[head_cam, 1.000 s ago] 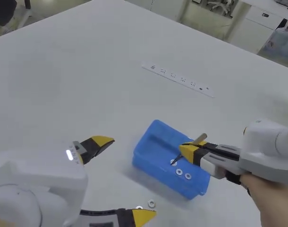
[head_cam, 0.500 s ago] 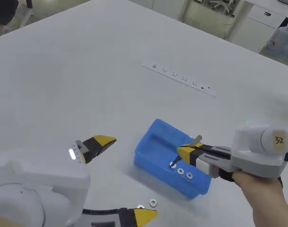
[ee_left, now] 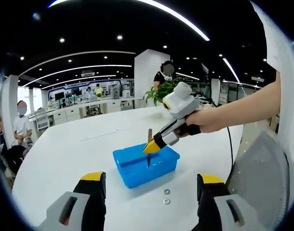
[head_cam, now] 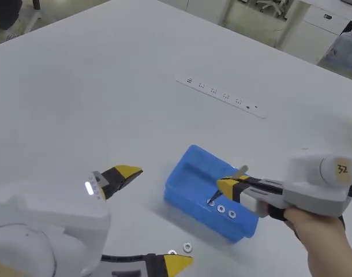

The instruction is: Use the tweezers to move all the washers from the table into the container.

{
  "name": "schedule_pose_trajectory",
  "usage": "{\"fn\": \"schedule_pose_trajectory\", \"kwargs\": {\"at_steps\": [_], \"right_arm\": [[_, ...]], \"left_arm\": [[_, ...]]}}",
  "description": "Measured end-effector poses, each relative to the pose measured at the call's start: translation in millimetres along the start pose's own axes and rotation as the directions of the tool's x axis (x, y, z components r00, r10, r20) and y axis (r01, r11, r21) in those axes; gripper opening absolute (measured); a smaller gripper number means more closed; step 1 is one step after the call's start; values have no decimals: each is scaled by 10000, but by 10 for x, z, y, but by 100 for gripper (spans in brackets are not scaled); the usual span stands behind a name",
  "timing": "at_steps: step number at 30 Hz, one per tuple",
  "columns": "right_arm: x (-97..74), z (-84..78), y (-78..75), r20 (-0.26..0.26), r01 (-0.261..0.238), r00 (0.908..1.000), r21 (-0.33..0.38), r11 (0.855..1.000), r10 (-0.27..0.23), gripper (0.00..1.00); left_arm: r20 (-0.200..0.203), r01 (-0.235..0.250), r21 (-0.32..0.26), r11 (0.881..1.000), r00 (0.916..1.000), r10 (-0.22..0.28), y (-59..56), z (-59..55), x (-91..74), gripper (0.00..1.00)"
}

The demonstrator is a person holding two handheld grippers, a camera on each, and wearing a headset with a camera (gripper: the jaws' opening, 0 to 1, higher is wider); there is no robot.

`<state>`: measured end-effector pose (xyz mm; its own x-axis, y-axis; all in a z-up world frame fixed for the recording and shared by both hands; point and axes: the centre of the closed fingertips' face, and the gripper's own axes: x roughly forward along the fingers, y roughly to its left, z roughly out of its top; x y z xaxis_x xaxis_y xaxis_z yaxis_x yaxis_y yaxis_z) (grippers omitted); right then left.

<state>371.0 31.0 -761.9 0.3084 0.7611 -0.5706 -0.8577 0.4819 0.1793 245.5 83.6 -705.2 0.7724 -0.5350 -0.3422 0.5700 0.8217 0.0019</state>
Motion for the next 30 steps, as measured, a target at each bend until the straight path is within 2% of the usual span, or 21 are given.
{"fn": "schedule_pose_trajectory", "kwargs": {"at_steps": [6,17,24,30], "right_arm": [[-111,98,36,457,6,9990,-18,10000,-5,3],[-452,315,315,1568,-64,9875,-654,9978,166,3],[-562,285,483,1597,-247,9865,-760,9968,366,3],[-525,192,614,1439,-567,9873,-766,9954,673,3]], "left_arm": [[12,0,3,10000,10000,0,-1,4,1,78],[-41,97,71,9999,9999,-97,-23,-2,6,78],[-95,205,160,9997,9997,-203,-49,-7,12,78],[-124,254,216,9994,9996,-251,-60,-11,14,78]]}}
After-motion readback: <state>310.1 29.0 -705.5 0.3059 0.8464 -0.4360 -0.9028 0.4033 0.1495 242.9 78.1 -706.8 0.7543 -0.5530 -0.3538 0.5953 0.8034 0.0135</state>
